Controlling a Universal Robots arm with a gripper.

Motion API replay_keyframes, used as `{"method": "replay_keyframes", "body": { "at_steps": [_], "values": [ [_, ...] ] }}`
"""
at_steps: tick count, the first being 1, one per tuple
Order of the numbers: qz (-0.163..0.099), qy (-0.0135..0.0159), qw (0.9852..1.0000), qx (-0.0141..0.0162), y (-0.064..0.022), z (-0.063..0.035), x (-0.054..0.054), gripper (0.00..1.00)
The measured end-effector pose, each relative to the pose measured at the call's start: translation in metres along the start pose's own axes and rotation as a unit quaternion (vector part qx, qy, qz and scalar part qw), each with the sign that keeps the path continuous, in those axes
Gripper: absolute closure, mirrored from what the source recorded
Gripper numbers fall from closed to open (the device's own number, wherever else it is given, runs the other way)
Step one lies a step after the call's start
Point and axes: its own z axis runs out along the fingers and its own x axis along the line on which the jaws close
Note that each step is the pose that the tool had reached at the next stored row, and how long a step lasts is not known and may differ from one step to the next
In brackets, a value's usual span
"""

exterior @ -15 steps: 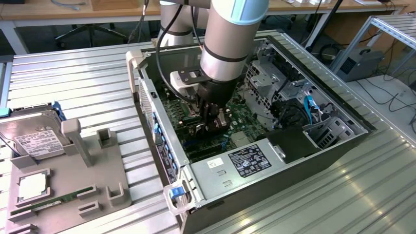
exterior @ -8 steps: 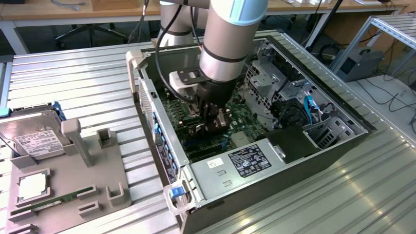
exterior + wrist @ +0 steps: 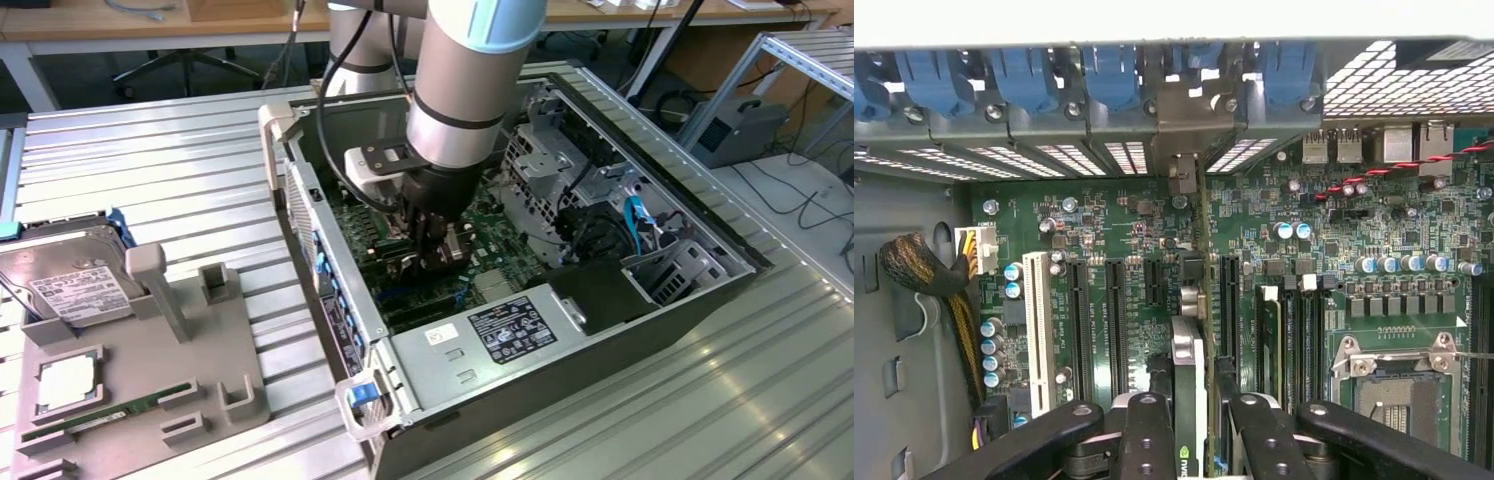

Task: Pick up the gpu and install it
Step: 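Insert the gpu into the slot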

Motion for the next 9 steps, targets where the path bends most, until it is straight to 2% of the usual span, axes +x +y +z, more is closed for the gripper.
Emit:
{"method": "replay_keyframes", "body": {
  "at_steps": [6, 7, 8, 9],
  "values": [
    [0.0, -0.0006, 1.0, 0.0001, 0.0, 0.0003, -0.0002, 0.73],
    [0.0, -0.0006, 1.0, 0.0003, 0.0, 0.0006, -0.0002, 0.72],
    [0.0, -0.0003, 1.0, 0.0001, 0.0, 0.0003, -0.0001, 0.66],
    [0.0, -0.0002, 1.0, 0.0001, 0.0, 0.0002, -0.0001, 0.66]
  ]
}}
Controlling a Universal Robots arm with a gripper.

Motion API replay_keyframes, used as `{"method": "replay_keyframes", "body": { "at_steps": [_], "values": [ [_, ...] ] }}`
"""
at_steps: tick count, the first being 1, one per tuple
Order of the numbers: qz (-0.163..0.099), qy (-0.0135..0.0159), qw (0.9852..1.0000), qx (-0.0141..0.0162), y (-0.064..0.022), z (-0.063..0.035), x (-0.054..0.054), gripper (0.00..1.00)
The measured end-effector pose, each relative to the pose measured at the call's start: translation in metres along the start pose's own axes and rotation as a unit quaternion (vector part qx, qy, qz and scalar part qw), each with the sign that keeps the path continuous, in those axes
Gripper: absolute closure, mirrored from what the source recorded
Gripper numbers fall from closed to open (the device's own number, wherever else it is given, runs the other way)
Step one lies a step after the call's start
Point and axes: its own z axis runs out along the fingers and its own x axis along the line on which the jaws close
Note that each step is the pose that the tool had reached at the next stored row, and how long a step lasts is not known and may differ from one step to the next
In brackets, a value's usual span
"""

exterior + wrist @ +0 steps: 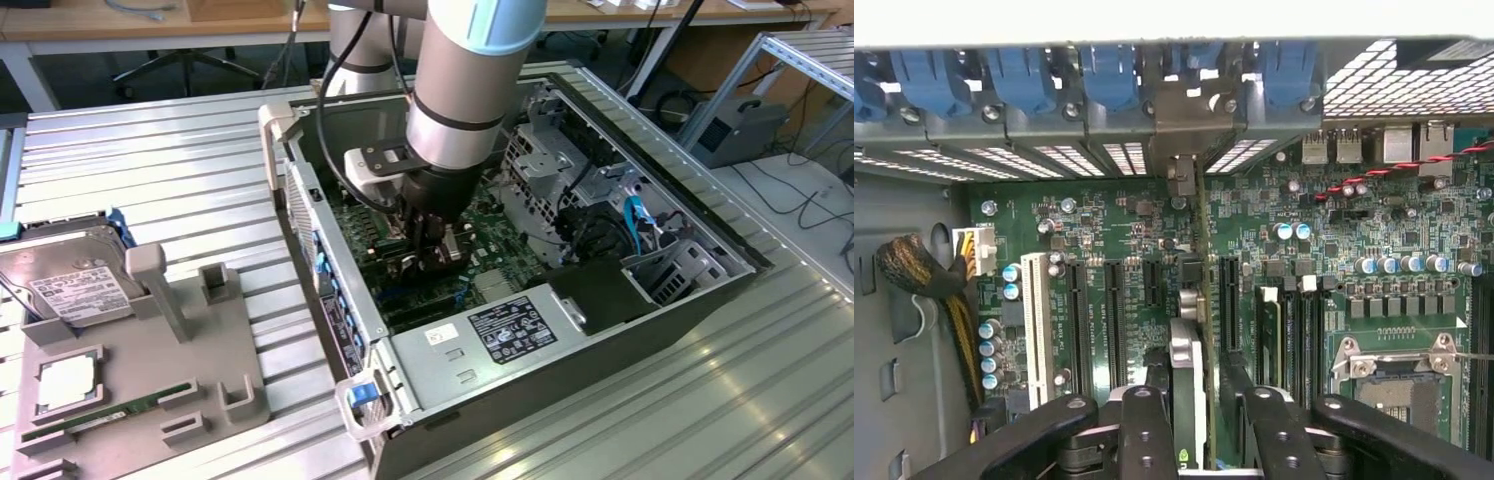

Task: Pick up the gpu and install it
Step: 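Insert the gpu into the slot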

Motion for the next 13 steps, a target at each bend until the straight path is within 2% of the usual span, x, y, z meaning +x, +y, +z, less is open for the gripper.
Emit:
{"method": "replay_keyframes", "body": {
  "at_steps": [2, 5, 13],
  "values": [
    [0.0, 0.0001, 1.0, -0.0001, 0.0, -0.0017, 0.0, 0.66],
    [0.0, 0.0, 1.0, 0.0, 0.0001, -0.0105, 0.0, 0.66],
    [0.0, -0.0001, 1.0, 0.0, 0.0001, -0.0112, -0.001, 0.66]
  ]
}}
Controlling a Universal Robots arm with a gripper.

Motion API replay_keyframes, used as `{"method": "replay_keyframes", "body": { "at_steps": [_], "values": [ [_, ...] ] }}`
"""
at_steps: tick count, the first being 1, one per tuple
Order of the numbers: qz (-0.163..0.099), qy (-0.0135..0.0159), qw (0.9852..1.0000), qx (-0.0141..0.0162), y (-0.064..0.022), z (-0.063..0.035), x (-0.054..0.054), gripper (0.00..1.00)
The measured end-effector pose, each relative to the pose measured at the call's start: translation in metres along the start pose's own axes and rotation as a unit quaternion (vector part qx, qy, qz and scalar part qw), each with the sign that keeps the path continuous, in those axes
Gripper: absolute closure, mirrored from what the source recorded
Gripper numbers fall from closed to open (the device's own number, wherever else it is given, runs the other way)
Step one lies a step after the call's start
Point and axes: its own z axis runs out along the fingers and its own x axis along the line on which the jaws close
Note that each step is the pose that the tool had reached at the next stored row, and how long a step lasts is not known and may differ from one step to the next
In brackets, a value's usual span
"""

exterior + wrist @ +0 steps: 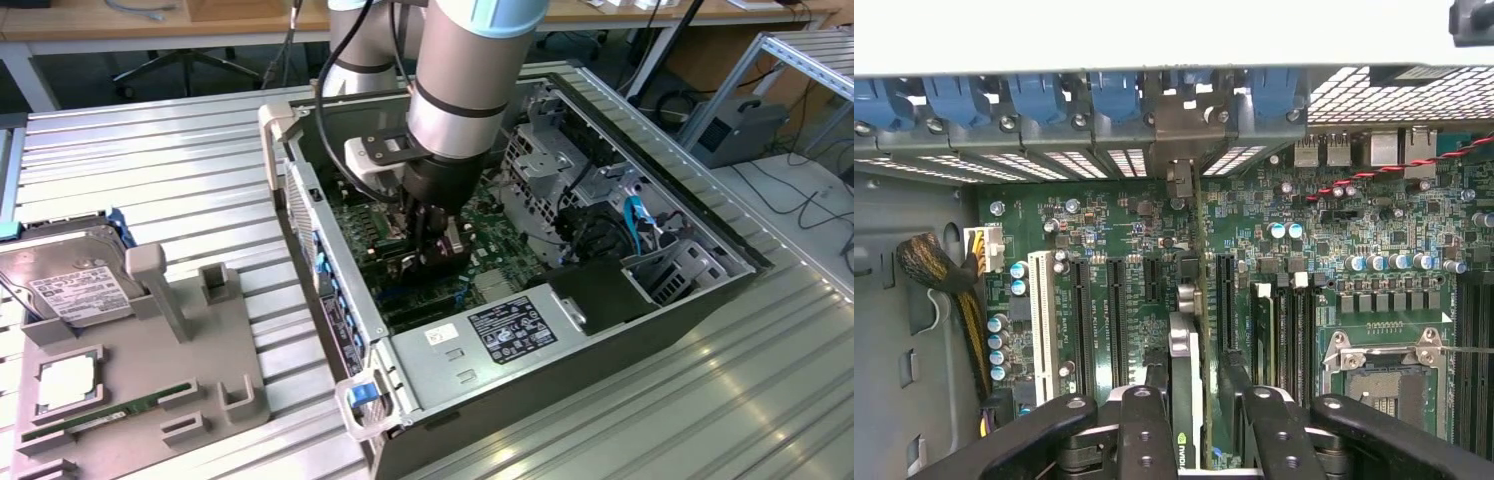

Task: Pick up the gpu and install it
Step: 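Insert the gpu into the slot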

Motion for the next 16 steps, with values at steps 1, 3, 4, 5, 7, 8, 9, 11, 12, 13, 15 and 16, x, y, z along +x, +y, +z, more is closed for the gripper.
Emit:
{"method": "replay_keyframes", "body": {
  "at_steps": [1, 3, 4, 5, 7, 8, 9, 11, 12, 13, 15, 16],
  "values": [
    [0.0, 0.0, 1.0, 0.0, 0.0, 0.0, 0.0, 0.67],
    [0.0, 0.0, 1.0, 0.0, 0.0, 0.0, 0.0, 0.74],
    [0.0, 0.0001, 1.0, 0.0, 0.0, 0.0, 0.0, 0.74],
    [0.0, 0.0001, 1.0, 0.0, 0.0, 0.0, 0.0, 0.74],
    [0.0, 0.0, 1.0, 0.0, 0.0, 0.0, 0.0, 0.74],
    [0.0, 0.0, 1.0, 0.0, 0.0, 0.0, 0.0, 0.74],
    [0.0, 0.0, 1.0, 0.0, 0.0, 0.0, 0.0, 0.74],
    [0.0, 0.0, 1.0, 0.0, 0.0, 0.0002, 0.0, 0.74],
    [0.0, 0.0002, 1.0, -0.0001, 0.0, 0.0007, 0.0001, 0.74],
    [0.0, 0.0004, 1.0, -0.0002, 0.0, 0.0014, 0.0001, 0.74],
    [0.0, 0.0003, 1.0, -0.0001, 0.0, 0.0019, 0.0001, 0.74],
    [0.0, 0.0001, 1.0, 0.0, 0.0, 0.0022, 0.0001, 0.74]
  ]
}}
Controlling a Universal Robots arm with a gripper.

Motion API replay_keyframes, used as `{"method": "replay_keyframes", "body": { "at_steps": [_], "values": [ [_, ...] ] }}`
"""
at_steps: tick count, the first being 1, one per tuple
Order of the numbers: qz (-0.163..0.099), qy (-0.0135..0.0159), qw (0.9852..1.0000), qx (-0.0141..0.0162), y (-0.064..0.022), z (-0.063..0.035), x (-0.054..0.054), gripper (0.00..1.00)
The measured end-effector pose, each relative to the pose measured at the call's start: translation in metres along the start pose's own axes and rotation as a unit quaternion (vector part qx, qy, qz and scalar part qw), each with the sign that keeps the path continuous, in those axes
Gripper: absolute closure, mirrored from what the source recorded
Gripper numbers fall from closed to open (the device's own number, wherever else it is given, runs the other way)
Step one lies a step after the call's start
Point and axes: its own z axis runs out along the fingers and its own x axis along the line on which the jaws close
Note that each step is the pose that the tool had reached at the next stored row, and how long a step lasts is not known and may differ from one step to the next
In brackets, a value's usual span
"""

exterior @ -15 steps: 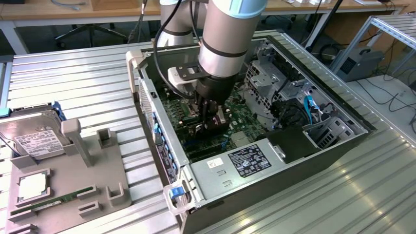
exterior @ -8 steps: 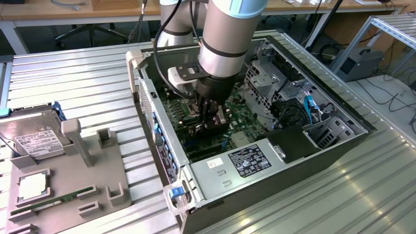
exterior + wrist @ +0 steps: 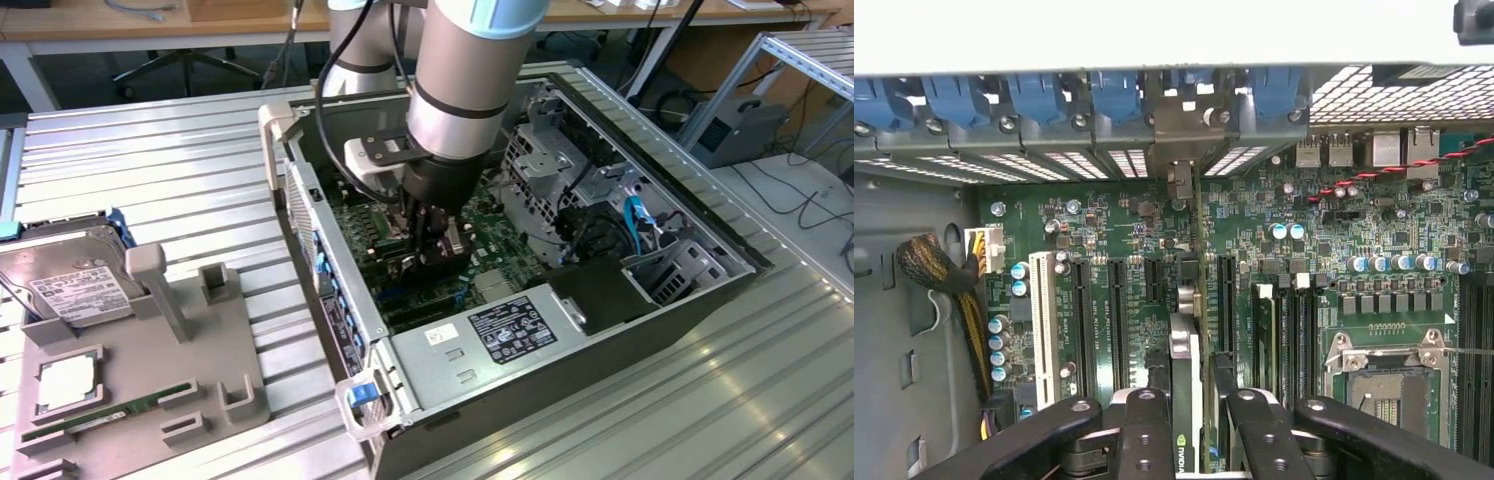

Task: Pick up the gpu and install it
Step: 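Insert the gpu into the slot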

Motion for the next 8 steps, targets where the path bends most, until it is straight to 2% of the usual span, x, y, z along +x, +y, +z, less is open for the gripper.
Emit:
{"method": "replay_keyframes", "body": {
  "at_steps": [8],
  "values": [
    [0.0, -0.0001, 1.0, 0.0, 0.0005, 0.0001, 0.0, 0.74]
  ]
}}
